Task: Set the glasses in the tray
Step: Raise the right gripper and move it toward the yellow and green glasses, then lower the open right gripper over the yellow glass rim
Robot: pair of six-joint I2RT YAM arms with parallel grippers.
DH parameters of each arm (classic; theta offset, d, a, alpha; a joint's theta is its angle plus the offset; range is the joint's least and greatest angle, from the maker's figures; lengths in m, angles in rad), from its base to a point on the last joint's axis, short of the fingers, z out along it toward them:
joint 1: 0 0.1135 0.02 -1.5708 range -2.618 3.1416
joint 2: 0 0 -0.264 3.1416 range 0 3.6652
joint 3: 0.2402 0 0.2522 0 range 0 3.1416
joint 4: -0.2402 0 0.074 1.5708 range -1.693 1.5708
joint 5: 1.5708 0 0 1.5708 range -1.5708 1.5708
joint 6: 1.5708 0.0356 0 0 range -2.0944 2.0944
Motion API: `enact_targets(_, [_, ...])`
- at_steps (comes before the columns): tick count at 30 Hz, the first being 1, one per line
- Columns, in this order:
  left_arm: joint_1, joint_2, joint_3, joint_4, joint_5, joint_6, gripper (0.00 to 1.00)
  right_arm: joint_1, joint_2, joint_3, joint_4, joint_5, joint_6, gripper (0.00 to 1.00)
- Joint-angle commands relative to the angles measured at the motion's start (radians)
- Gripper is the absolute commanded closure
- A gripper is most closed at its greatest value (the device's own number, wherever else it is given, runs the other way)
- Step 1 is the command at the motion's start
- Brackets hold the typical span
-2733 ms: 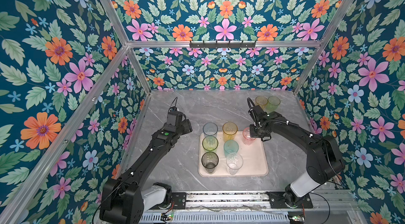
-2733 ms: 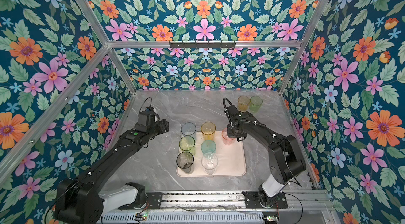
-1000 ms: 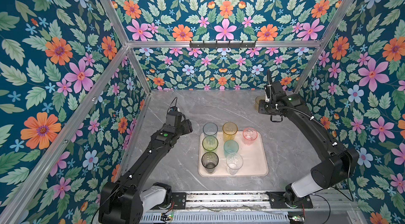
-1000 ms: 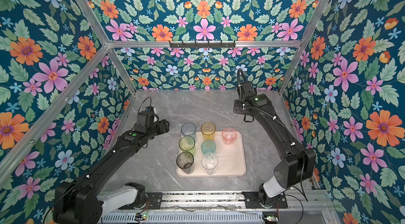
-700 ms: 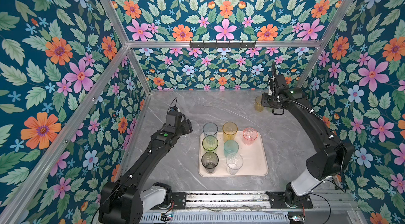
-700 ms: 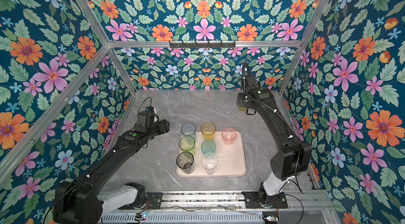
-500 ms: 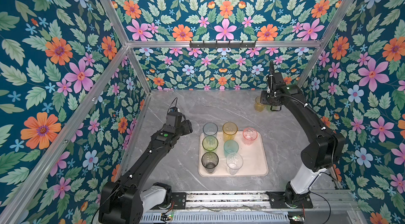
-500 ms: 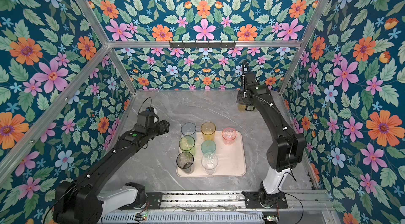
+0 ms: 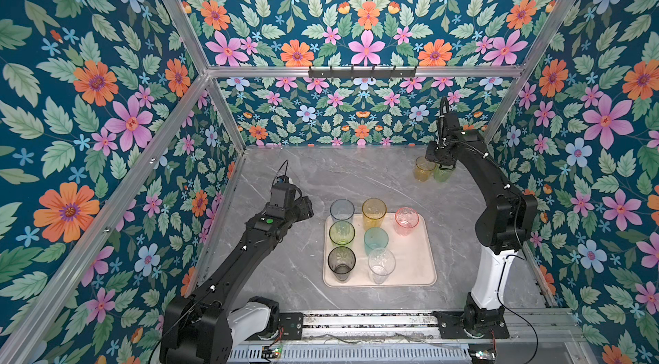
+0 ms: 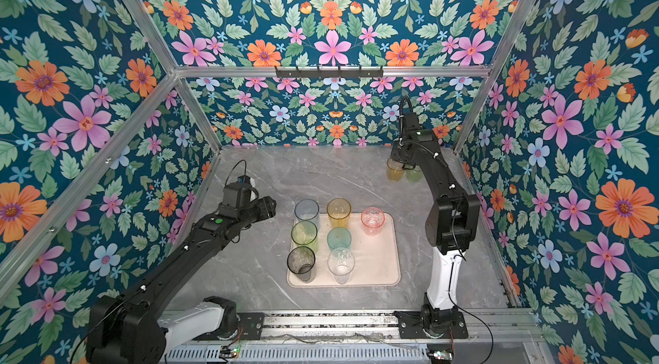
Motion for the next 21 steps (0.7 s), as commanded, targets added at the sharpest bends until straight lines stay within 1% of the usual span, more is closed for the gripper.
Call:
enact_targets(1, [0.000,0.004,0.000,0.017,-0.004,0.001,0.29,-0.009,0.030,0.020,-0.033,-0.013,0.017,0.60])
enact_targets(6, [0.000,0.009,0.003,0.019,-0.003,0.002,0.29,-0.036,0.068,0.023,-0.053,-0.014,0.065,0.61])
enact_targets(9, [0.000,0.008,0.003,0.017,-0.006,0.004,0.29,-0.048,0.071,-0.003,-0.035,-0.034,0.084,0.61])
enact_targets(21, [0.000,0.008,0.009,0.014,-0.004,0.002,0.29,-0.058,0.100,-0.032,-0.010,-0.059,0.099,0.61])
